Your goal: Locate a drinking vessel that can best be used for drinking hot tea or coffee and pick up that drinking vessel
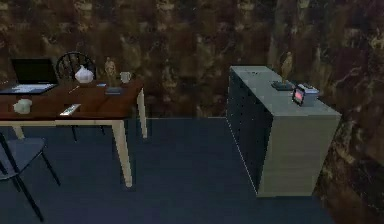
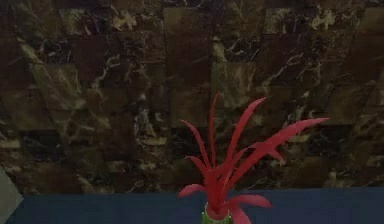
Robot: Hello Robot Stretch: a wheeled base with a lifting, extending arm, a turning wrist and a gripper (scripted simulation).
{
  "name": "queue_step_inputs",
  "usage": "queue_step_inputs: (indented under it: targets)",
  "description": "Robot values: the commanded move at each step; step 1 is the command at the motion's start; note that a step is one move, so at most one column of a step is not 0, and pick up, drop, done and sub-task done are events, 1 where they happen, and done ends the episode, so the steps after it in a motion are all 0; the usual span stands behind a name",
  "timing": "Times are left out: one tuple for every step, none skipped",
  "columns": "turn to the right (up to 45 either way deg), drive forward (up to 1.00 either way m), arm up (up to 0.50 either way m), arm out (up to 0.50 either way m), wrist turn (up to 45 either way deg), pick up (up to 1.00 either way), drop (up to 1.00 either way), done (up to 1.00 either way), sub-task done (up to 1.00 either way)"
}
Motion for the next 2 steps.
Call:
queue_step_inputs:
  targets:
    - [0.0,1.00,0.00,0.00,0.0,0.00,0.00,0.00,0.00]
    - [0.0,0.85,0.00,0.00,0.0,0.00,0.00,0.00,0.00]
